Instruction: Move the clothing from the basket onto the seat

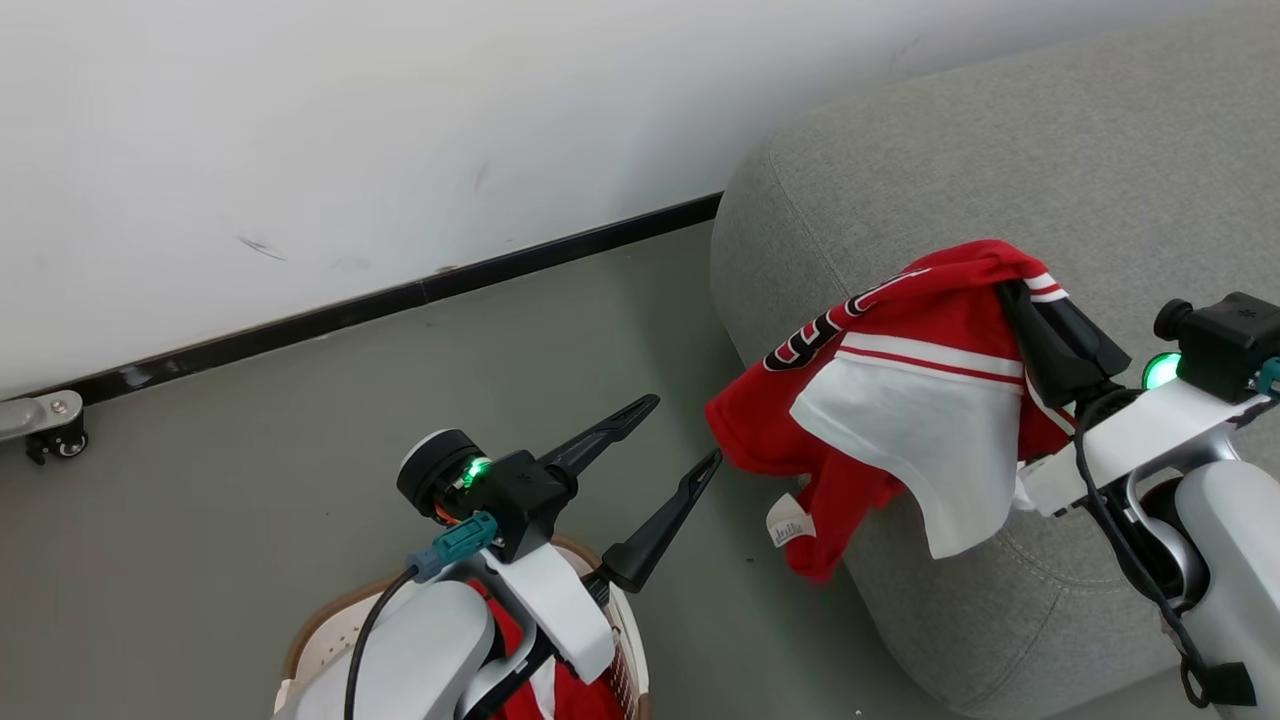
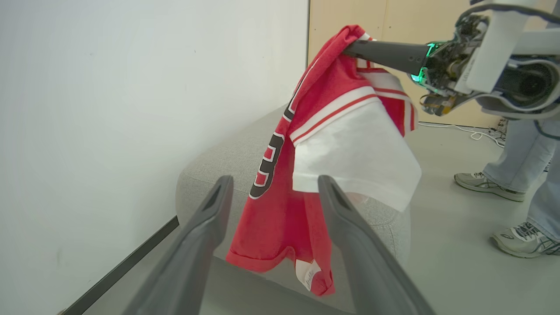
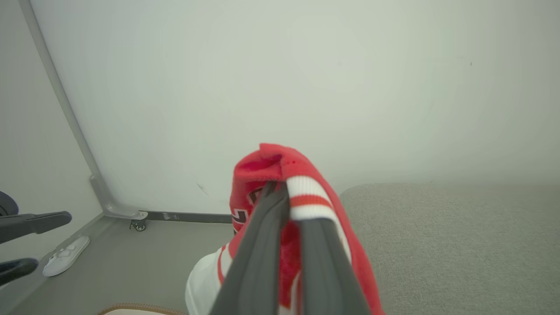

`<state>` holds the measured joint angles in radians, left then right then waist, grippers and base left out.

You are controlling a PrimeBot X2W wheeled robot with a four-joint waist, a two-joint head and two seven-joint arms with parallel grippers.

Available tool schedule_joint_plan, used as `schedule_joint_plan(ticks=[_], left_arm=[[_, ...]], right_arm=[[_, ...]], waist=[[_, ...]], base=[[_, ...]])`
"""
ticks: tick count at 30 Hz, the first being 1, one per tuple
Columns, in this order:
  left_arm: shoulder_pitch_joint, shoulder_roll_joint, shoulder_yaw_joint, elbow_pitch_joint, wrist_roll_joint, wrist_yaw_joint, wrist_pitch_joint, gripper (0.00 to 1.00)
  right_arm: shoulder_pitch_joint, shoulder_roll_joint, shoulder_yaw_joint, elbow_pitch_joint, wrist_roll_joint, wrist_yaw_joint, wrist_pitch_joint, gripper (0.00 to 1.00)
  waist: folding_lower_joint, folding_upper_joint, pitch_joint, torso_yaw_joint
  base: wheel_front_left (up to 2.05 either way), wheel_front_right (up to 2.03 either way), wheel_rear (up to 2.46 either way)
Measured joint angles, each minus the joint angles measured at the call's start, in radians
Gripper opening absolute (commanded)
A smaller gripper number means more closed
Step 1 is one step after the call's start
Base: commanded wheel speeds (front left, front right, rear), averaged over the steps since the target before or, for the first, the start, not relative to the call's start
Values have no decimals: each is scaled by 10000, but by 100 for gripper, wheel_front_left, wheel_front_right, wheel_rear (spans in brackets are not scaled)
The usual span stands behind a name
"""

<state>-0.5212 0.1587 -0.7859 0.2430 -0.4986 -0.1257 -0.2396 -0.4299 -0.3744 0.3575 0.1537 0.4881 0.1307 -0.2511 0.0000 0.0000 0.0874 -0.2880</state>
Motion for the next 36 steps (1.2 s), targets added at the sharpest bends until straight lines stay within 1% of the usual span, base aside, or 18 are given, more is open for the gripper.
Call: schedule_joint_plan(ticks=[7, 10, 13, 25, 36], left_arm=[[0, 21, 0, -48, 6, 2, 2, 100], [0, 42, 0, -59, 35, 2, 4, 100], [0, 52, 0, -98, 61, 4, 6, 100], [0, 102, -35, -276, 75, 33, 98, 100], [-1, 322, -92, -566, 146, 33, 299, 100]], right_arm=[[-81, -21, -19, -196, -171, 0, 0, 0], [-152, -104, -21, -267, -324, 0, 0, 0], [-543, -247, -86, -374, -410, 0, 0, 0], [-1866, -1285, -506, -433, -508, 2, -13, 0], [-2782, -2173, -1687, -12, -479, 2, -40, 0]], waist=[[0, 0, 102, -42], [0, 0, 141, -31], [0, 0, 185, -15], [0, 0, 425, 38], [0, 0, 768, 78]], base=[[0, 0, 0], [0, 0, 0], [0, 0, 0], [0, 0, 0], [0, 0, 0]])
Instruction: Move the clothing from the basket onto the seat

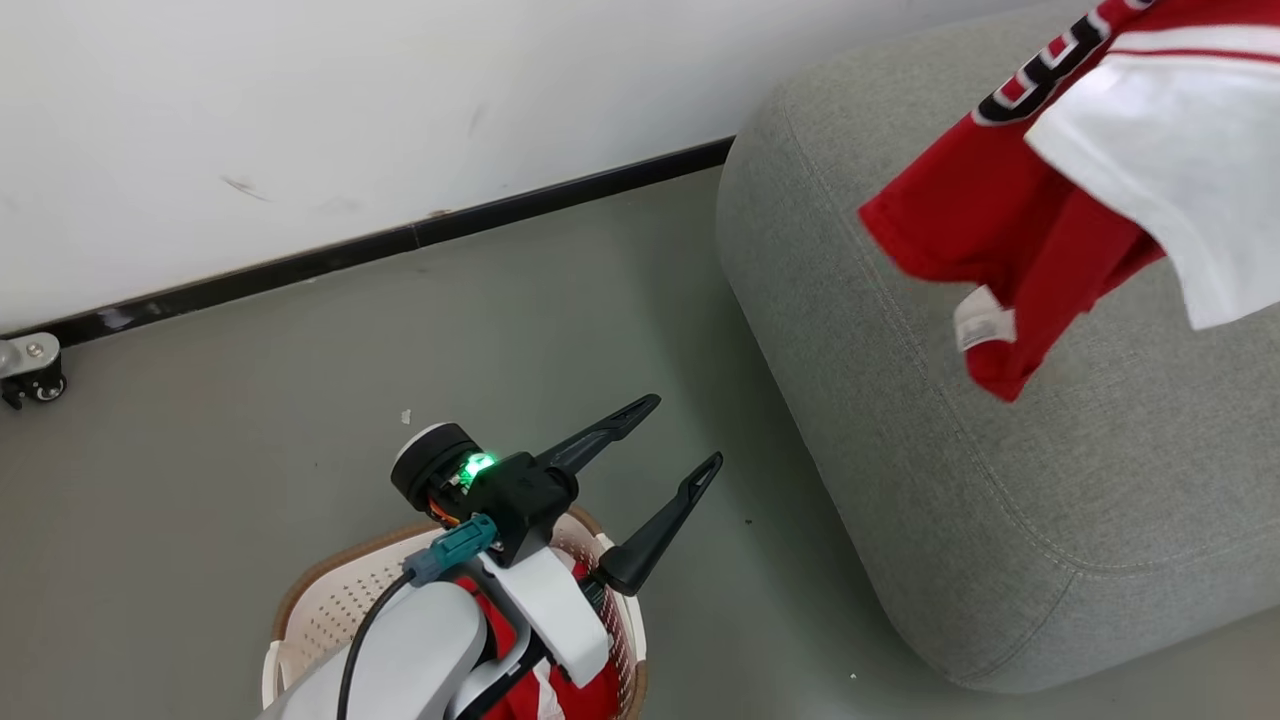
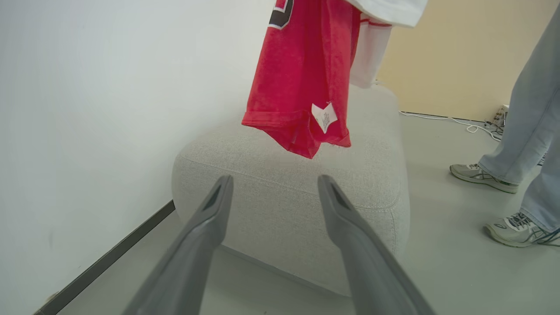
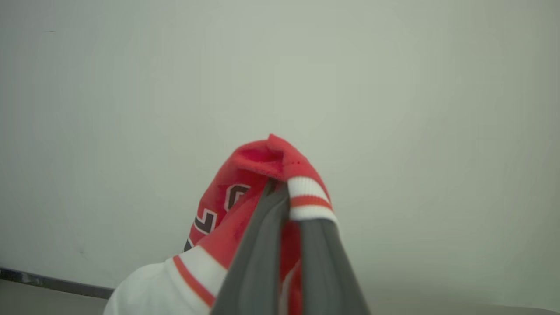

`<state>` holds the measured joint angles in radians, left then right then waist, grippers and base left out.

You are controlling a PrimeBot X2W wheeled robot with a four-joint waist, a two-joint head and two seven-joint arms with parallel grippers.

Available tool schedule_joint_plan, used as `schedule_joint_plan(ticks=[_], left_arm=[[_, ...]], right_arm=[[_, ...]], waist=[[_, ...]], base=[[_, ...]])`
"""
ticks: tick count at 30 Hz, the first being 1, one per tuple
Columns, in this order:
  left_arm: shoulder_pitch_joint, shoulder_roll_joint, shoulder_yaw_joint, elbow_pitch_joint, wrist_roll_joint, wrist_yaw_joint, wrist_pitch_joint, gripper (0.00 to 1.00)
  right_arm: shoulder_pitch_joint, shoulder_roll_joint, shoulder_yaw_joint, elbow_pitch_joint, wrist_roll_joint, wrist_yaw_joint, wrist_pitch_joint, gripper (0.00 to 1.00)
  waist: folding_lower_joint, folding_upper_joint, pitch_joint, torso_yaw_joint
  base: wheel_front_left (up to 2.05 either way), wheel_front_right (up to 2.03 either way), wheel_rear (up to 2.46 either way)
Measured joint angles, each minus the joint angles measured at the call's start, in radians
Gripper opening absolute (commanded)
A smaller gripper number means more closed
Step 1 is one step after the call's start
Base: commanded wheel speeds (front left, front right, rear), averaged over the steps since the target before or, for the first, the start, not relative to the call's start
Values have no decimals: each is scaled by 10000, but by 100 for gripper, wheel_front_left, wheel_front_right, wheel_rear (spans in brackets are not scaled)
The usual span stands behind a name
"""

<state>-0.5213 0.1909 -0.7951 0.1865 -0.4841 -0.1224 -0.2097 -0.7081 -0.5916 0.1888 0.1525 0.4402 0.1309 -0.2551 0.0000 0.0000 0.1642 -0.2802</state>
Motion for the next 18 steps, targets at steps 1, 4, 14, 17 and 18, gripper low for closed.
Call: schedule_joint_plan(ticks=[1, 4, 14, 17, 18], left_arm=[[0, 12, -10, -40, 4, 0, 10, 100], [0, 29, -50, -123, 4, 0, 75, 100], [-7, 186, -69, -508, 21, 0, 238, 100], [-34, 242, -123, -698, 25, 0, 240, 100], [-43, 265, -173, -782, 42, 0, 240, 100]], right_arm=[[-62, -82, -92, 82, 0, 0, 0, 0], [-183, -318, -226, 313, 0, 0, 0, 0], [-555, -757, -849, 1248, 88, 0, 0, 0], [-655, -771, -1083, 1452, 104, 0, 0, 0], [-709, -775, -1154, 1536, 104, 0, 0, 0]], waist=[[0, 0, 42, 1], [0, 0, 178, 5], [0, 0, 767, 46], [0, 0, 981, 66], [0, 1, 1053, 73]], base=[[0, 0, 0], [0, 0, 0], [0, 0, 0], [0, 0, 0], [0, 0, 0]])
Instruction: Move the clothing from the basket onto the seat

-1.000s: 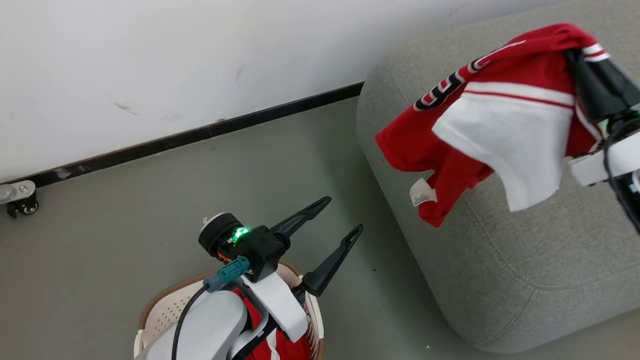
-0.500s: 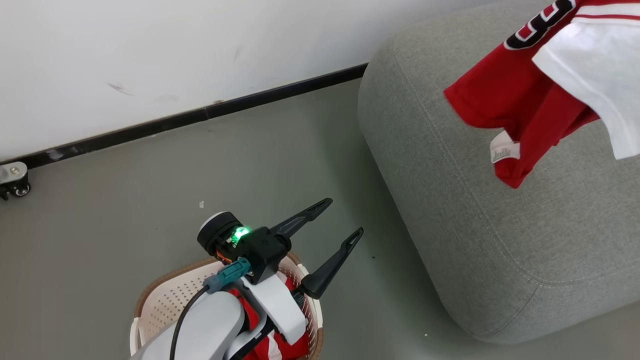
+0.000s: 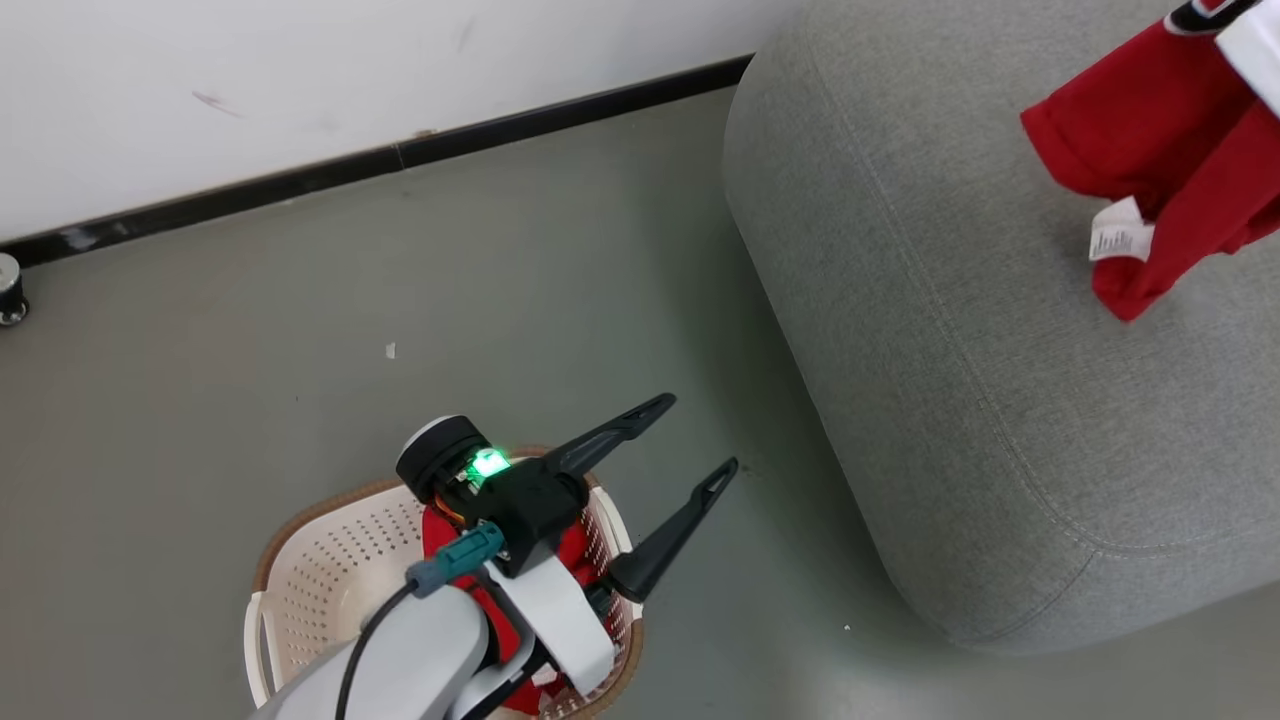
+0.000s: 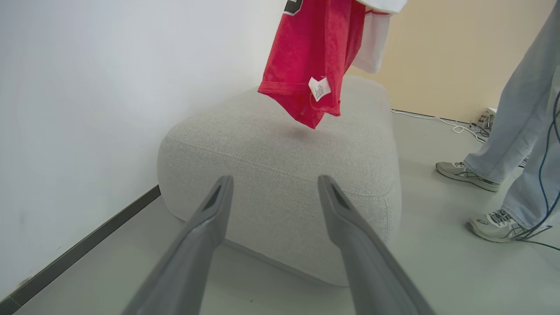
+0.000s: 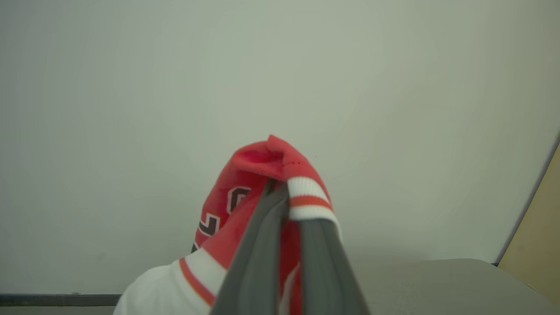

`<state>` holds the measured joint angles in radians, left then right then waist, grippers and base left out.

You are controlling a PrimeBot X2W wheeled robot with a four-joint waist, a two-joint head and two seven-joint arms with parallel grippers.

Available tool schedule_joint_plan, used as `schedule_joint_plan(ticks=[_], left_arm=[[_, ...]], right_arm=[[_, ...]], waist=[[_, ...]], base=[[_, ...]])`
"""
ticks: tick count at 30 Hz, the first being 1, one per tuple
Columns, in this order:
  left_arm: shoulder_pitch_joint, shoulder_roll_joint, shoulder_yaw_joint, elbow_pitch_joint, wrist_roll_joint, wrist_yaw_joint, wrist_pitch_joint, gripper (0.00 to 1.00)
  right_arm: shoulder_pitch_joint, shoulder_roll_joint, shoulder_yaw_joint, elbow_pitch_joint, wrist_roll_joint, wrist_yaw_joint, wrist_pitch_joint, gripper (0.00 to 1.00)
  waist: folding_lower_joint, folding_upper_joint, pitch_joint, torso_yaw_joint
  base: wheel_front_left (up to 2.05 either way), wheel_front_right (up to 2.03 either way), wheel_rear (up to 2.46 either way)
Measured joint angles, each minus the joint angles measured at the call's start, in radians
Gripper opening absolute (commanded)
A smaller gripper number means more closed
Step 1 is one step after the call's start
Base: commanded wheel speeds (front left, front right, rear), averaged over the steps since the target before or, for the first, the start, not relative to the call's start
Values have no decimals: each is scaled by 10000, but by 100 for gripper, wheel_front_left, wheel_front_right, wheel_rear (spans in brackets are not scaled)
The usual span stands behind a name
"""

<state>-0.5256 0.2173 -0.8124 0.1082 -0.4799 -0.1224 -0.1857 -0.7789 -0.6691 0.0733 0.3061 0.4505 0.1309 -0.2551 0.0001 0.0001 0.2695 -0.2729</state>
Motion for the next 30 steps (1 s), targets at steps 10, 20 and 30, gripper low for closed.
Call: schedule_joint_plan(ticks=[10, 20, 30], left_arm=[[-384, 65, -286, -640, 305, -4, 132, 100], [-775, 293, -265, -905, 337, -6, 332, 100], [-1084, 439, -203, -968, 355, -6, 437, 100]], right_arm=[[-764, -259, -882, 817, 0, 0, 0, 0], [-682, 380, -197, 2138, -100, 0, 0, 0], [-234, 725, 226, 3398, -8, 0, 192, 0]], waist=[[0, 0, 790, 102], [0, -1, 1624, 269], [0, -1, 2098, 332]], base=[[0, 0, 0], [0, 0, 0], [0, 0, 0]])
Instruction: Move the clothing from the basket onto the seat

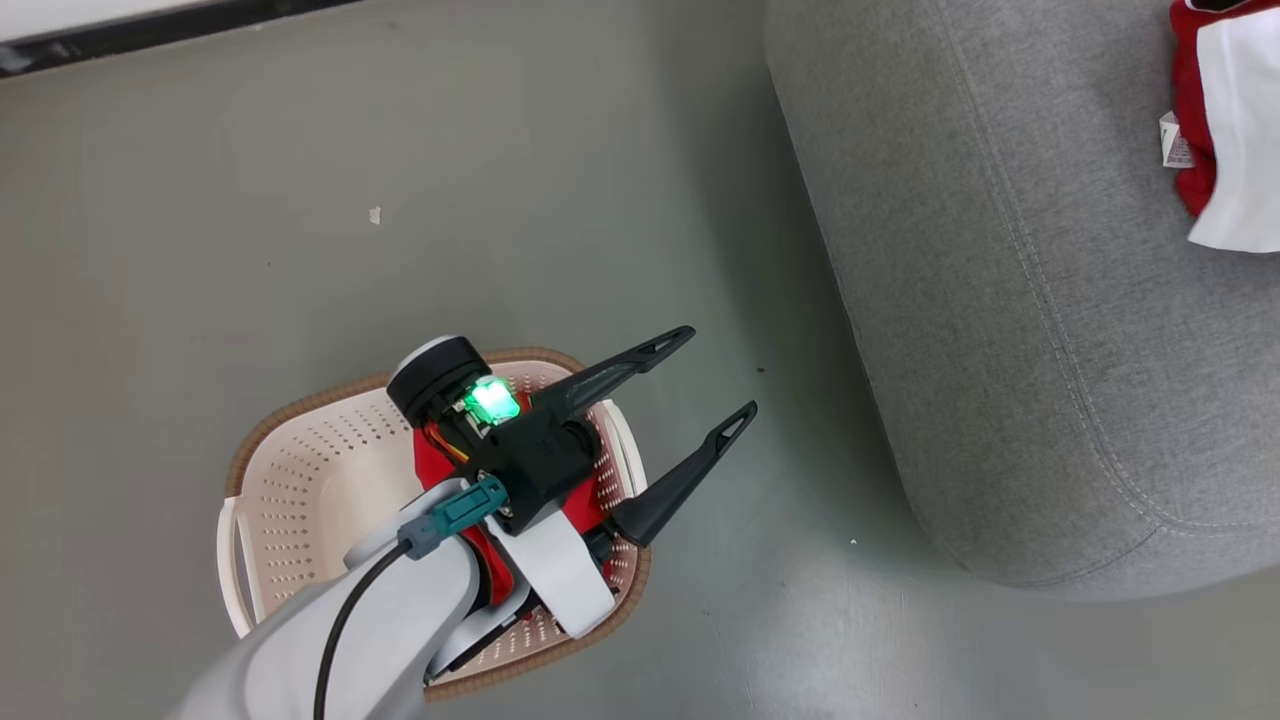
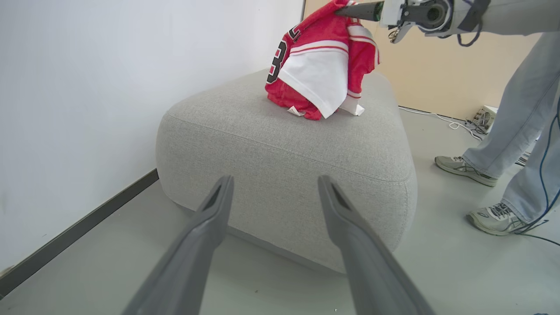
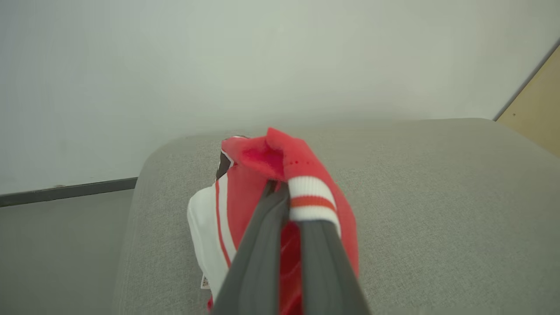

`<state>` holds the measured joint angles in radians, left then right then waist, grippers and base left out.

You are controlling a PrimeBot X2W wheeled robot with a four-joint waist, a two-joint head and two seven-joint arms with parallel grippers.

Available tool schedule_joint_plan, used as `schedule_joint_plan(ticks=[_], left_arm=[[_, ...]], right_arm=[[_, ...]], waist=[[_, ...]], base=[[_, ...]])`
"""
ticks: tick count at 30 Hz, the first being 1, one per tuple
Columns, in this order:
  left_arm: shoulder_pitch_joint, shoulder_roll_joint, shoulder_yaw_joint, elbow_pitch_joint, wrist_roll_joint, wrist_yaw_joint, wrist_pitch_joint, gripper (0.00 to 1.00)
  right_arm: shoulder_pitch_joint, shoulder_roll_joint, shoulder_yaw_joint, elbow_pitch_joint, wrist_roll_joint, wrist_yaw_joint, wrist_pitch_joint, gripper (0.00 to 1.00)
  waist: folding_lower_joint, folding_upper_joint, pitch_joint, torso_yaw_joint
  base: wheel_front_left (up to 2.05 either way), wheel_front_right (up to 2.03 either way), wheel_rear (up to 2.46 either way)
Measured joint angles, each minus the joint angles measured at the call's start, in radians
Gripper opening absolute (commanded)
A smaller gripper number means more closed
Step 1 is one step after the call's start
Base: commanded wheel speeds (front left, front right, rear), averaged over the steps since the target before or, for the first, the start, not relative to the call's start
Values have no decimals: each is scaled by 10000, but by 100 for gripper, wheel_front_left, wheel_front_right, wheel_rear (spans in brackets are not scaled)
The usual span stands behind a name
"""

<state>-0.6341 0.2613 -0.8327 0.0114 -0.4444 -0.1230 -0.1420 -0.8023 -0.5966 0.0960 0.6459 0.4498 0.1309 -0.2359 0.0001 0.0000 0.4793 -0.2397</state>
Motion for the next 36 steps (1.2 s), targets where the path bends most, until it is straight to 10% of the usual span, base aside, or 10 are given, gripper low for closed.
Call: schedule_joint_plan(ticks=[30, 31, 33, 34, 36], left_arm=[[-160, 215, 23, 244, -46, -29, -150, 100], [-159, 213, 21, 247, -58, -29, -173, 100], [-159, 209, 21, 251, -71, -29, -176, 100], [-159, 205, 21, 263, -71, -29, -178, 100], [-159, 201, 19, 282, -71, -29, -198, 100]], right_arm=[[192, 1070, 1062, 2746, 546, 0, 1538, 0], [192, 1074, 1089, 2750, 556, 0, 1538, 31], [185, 1078, 1129, 2752, 556, 0, 1536, 45], [184, 1080, 1162, 2748, 556, 0, 1521, 98], [182, 1085, 1202, 2748, 558, 0, 1480, 100]], waist=[[0, 0, -130, -96], [0, 0, -150, -96], [1, 0, -185, -95], [1, 0, -203, -96], [0, 0, -240, -96]], base=[[0, 0, 0], [0, 0, 0], [0, 0, 0], [0, 0, 0], [0, 0, 0]])
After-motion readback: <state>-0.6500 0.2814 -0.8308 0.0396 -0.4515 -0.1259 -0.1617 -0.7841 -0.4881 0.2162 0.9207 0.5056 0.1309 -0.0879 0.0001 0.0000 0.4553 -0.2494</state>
